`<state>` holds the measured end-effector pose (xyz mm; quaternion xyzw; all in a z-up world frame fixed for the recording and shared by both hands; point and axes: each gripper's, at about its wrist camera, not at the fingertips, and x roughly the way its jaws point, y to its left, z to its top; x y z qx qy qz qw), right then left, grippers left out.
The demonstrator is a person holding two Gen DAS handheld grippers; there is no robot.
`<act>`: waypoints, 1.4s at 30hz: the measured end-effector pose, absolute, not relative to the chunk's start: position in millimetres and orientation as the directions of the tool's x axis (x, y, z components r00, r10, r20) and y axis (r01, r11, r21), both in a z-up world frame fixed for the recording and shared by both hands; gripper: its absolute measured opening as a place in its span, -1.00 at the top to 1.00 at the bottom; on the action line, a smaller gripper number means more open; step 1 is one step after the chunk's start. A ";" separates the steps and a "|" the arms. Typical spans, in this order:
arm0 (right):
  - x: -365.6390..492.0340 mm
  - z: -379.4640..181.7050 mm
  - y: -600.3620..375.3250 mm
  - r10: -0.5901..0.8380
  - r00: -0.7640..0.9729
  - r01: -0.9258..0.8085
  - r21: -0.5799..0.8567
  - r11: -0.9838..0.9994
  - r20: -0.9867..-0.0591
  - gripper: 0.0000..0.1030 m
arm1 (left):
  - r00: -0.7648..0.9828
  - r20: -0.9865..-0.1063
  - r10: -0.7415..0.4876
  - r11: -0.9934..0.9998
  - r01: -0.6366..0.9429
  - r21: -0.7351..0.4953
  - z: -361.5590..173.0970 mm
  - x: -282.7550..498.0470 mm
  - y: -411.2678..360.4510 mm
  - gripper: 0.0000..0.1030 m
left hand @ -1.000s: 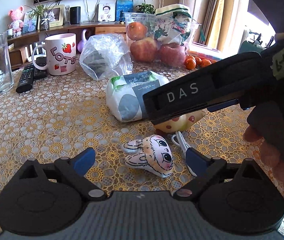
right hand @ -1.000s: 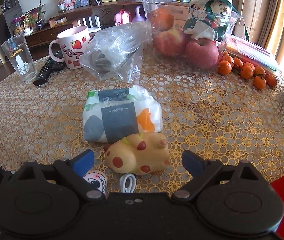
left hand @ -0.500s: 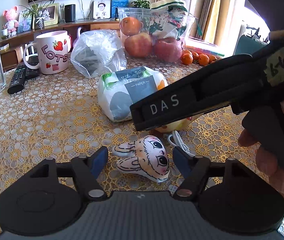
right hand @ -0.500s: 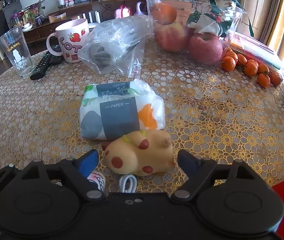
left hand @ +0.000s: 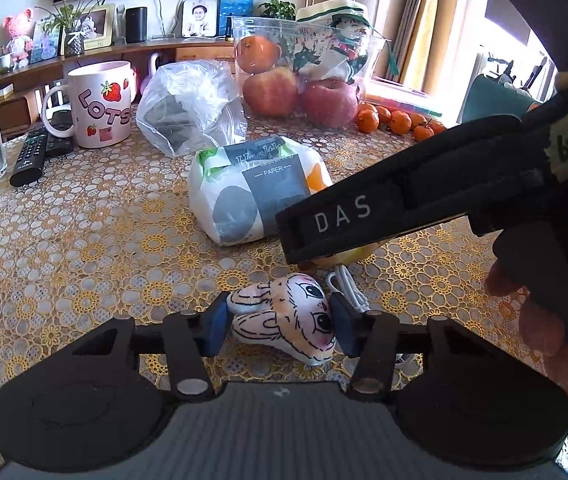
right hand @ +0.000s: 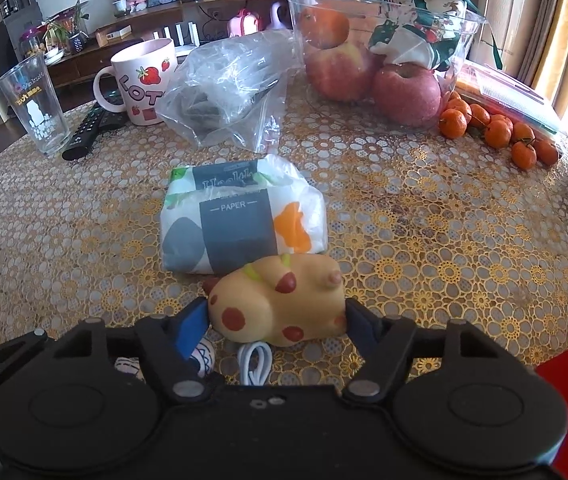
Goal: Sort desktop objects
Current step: 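Grasp the cartoon rabbit plush with the left tool while the right tool grasps the yellow spotted toy, then carry the plush and yellow spotted toy over the red box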
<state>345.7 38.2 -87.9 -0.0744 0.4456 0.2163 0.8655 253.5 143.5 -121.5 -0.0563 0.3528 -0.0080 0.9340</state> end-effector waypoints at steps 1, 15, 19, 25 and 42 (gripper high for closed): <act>344.3 -86.5 37.2 0.309 0.512 -0.440 0.064 0.896 -0.801 -0.39 | 0.752 -0.657 -0.057 0.993 -0.025 -0.115 -120.7 252.8 143.2 0.01; 323.2 -59.2 12.9 0.303 0.553 -0.415 0.059 0.908 -0.776 -0.38 | 0.764 -0.633 -0.121 0.986 0.016 -0.169 -89.2 220.3 126.1 0.02; 311.7 -48.1 3.6 0.294 0.566 -0.412 0.045 0.910 -0.770 -0.38 | 0.764 -0.629 -0.143 0.982 0.029 -0.188 -76.2 207.1 119.8 0.02; 290.9 -31.3 -14.7 0.289 0.580 -0.409 0.035 0.912 -0.761 -0.38 | 0.760 -0.628 -0.165 0.978 0.043 -0.206 -58.7 188.3 109.6 0.02; 233.0 11.2 -87.8 0.303 0.616 -0.381 0.061 0.922 -0.727 -0.38 | 0.783 -0.588 -0.203 0.977 0.122 -0.176 -8.1 147.2 64.3 0.01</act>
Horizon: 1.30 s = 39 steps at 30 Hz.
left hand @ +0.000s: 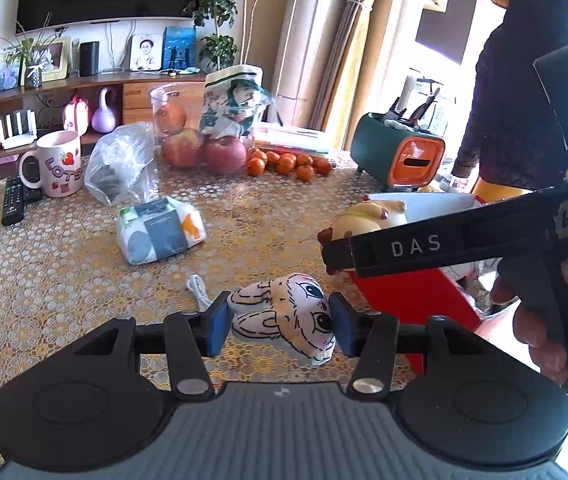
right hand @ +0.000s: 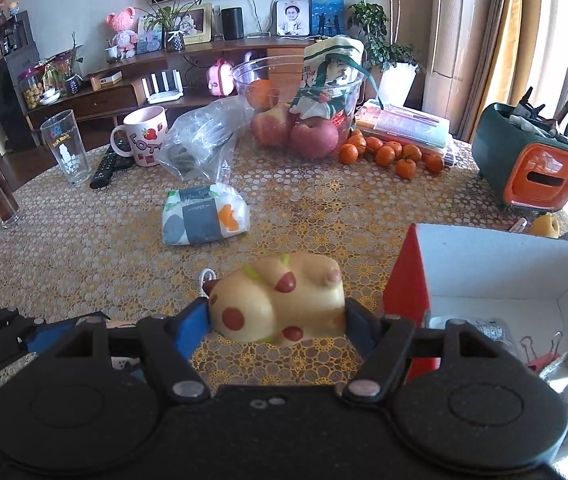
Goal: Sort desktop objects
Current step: 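Carry the plush and yellow spotted toy over the red box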
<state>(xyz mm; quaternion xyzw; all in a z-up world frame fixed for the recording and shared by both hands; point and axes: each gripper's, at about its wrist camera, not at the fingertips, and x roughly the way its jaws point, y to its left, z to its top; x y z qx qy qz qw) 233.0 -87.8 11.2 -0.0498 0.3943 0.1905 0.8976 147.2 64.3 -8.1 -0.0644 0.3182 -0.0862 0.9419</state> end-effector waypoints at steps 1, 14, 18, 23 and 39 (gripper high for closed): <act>230.8 13.1 -93.2 0.302 0.619 -0.376 0.065 0.924 -0.725 -0.37 | 0.782 -0.587 -0.208 0.976 0.126 -0.177 -5.7 146.1 60.6 0.01; 201.8 30.6 -174.1 0.294 0.663 -0.309 0.106 0.945 -0.689 -0.38 | 0.784 -0.571 -0.244 0.970 0.186 -0.159 17.6 136.6 2.1 0.01; 197.6 33.1 -197.4 0.277 0.676 -0.280 0.110 0.954 -0.683 -0.38 | 0.780 -0.573 -0.254 0.967 0.194 -0.164 21.0 137.6 -14.7 0.01; 192.6 35.3 -224.5 0.270 0.690 -0.260 0.118 0.958 -0.672 -0.38 | 0.775 -0.575 -0.263 0.965 0.214 -0.153 22.1 140.8 -39.3 0.01; 197.0 29.9 -299.5 0.221 0.713 -0.180 0.130 0.975 -0.666 -0.38 | 0.738 -0.605 -0.298 0.949 0.299 -0.102 14.0 166.2 -108.1 0.01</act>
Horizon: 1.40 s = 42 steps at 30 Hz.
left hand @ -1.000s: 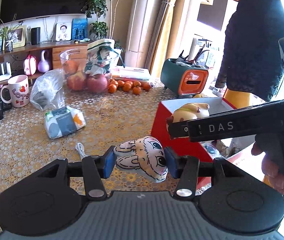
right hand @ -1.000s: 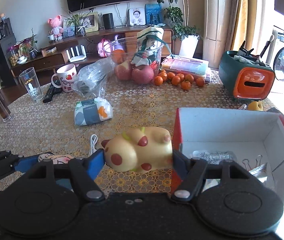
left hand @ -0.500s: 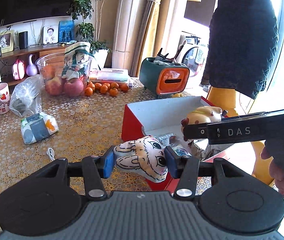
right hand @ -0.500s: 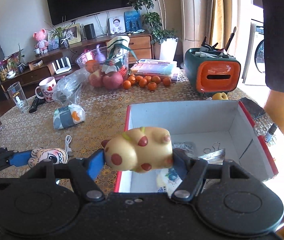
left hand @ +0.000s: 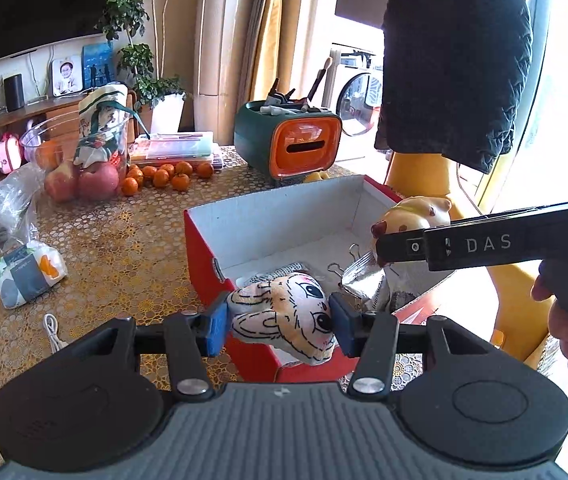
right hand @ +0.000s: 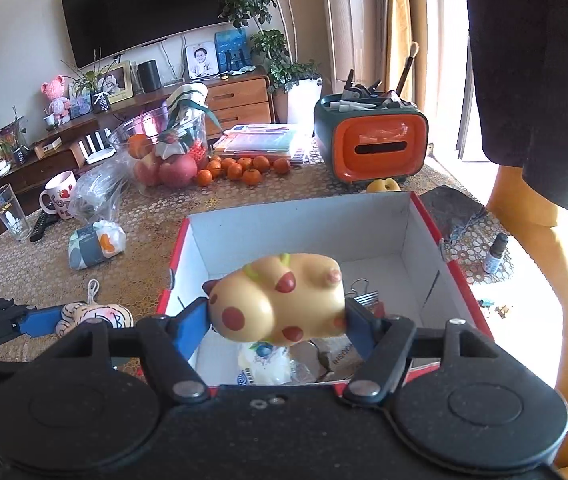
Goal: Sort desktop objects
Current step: 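Carry the plush and yellow spotted toy over the red box, then lower both tools into the box and open them to drop the plush and toy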
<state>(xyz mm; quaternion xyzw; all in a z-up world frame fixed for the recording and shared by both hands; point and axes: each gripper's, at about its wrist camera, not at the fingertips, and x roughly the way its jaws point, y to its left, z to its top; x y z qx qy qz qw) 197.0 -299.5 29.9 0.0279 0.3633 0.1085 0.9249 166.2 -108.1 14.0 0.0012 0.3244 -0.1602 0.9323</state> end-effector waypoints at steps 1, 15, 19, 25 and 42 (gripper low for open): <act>197.6 28.9 -303.0 0.216 0.713 -0.174 0.131 0.976 -0.667 -0.38 | 0.735 -0.608 -0.299 0.947 0.305 -0.098 12.7 168.6 -112.1 0.01; 214.8 9.5 -340.1 0.187 0.697 -0.132 0.132 0.982 -0.692 -0.38 | 0.707 -0.641 -0.299 0.937 0.346 -0.055 -2.0 206.8 -147.3 0.01; 227.3 1.1 -342.1 0.181 0.688 -0.125 0.131 0.983 -0.702 -0.38 | 0.695 -0.658 -0.290 0.938 0.342 -0.051 -9.1 223.0 -152.5 0.01; 253.5 -8.9 -341.6 0.168 0.674 -0.113 0.124 0.986 -0.719 -0.38 | 0.672 -0.688 -0.276 0.943 0.327 -0.059 -20.2 251.5 -156.4 0.01; 318.2 -48.0 -328.1 0.116 0.625 -0.101 0.068 0.993 -0.772 -0.39 | 0.601 -0.765 -0.231 0.940 0.339 -0.018 -53.4 310.7 -174.8 0.01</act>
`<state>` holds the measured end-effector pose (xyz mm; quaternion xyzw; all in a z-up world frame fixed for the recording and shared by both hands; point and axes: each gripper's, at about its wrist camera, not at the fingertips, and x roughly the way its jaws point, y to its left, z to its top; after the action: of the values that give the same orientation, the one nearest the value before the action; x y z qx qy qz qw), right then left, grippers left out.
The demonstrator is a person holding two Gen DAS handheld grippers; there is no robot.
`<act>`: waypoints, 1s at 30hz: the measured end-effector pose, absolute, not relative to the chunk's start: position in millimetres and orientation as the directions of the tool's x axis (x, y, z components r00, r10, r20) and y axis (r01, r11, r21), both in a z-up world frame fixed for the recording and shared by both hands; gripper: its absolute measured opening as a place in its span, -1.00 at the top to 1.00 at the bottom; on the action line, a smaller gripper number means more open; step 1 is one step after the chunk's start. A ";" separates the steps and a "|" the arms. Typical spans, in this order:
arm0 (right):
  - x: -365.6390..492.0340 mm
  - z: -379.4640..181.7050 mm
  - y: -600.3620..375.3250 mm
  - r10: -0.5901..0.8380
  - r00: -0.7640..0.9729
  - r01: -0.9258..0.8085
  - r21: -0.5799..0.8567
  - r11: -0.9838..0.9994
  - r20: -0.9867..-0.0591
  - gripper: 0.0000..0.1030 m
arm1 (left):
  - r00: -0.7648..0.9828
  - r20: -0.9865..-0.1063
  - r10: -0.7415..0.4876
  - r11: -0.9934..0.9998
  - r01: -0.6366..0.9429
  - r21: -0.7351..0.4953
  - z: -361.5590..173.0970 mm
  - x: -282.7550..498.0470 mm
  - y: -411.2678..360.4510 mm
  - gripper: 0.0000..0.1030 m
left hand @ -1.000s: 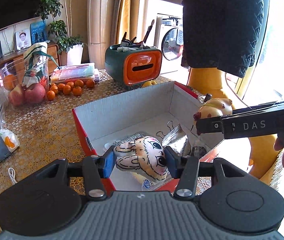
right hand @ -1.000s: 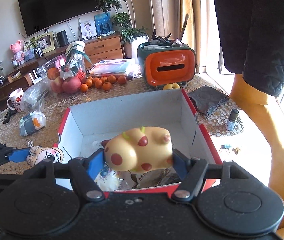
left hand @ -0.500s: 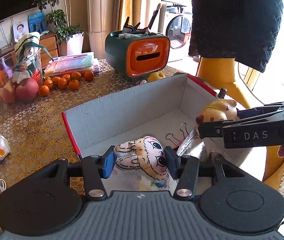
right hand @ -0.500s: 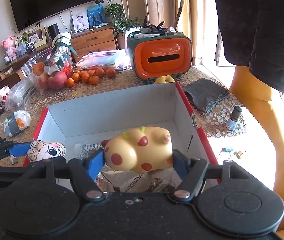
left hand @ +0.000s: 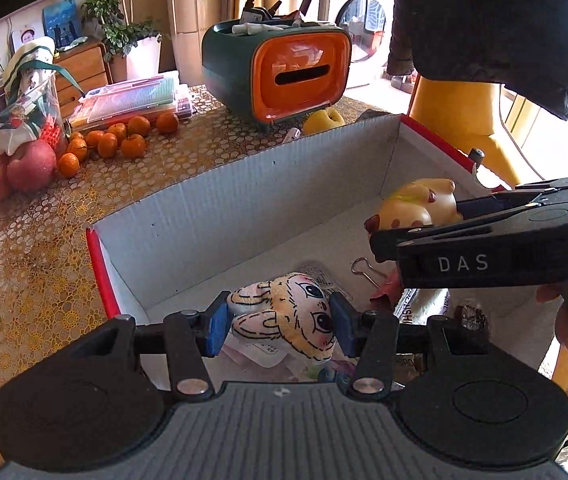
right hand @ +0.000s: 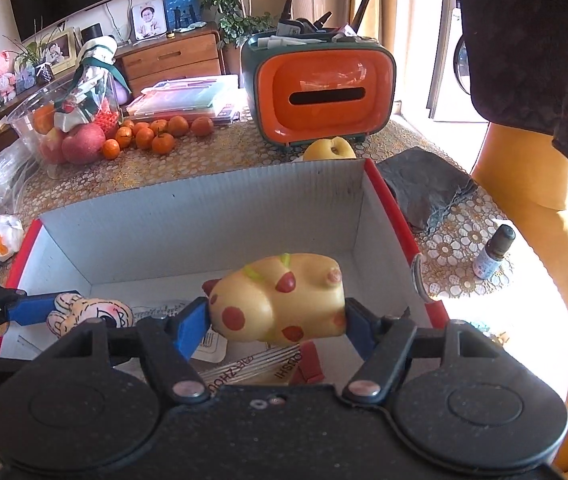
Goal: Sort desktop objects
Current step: 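Lower both tools into the box and open them to drop the plush and toy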
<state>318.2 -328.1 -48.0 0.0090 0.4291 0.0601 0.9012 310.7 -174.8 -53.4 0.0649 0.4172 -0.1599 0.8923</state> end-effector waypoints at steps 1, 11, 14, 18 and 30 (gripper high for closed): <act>319.3 -48.7 -327.1 0.113 0.628 -0.102 0.062 0.993 -0.770 -0.39 | 0.599 -0.767 -0.231 0.936 0.352 -0.008 -54.3 310.9 -177.8 0.01; 330.8 -49.5 -321.7 0.102 0.627 -0.113 0.040 0.993 -0.773 -0.41 | 0.507 -0.831 -0.228 0.933 0.357 -0.039 -66.9 322.7 -182.8 0.00; 333.0 -50.0 -320.3 0.101 0.622 -0.109 0.041 0.993 -0.777 -0.42 | 0.499 -0.834 -0.233 0.932 0.360 -0.045 -67.0 322.5 -182.6 -0.01; 333.1 -51.0 -321.0 0.106 0.620 -0.105 0.051 0.993 -0.777 -0.44 | 0.486 -0.842 -0.234 0.931 0.362 -0.050 -68.5 323.9 -183.5 -0.02; 321.0 -48.6 -326.2 0.102 0.626 -0.090 0.058 0.994 -0.773 -0.57 | 0.512 -0.818 -0.262 0.923 0.381 -0.057 -60.7 314.4 -183.9 -0.25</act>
<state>321.0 -326.2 -48.6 0.0069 0.4292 0.0535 0.9016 314.4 -183.9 -60.7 0.0648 0.4581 -0.1852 0.8670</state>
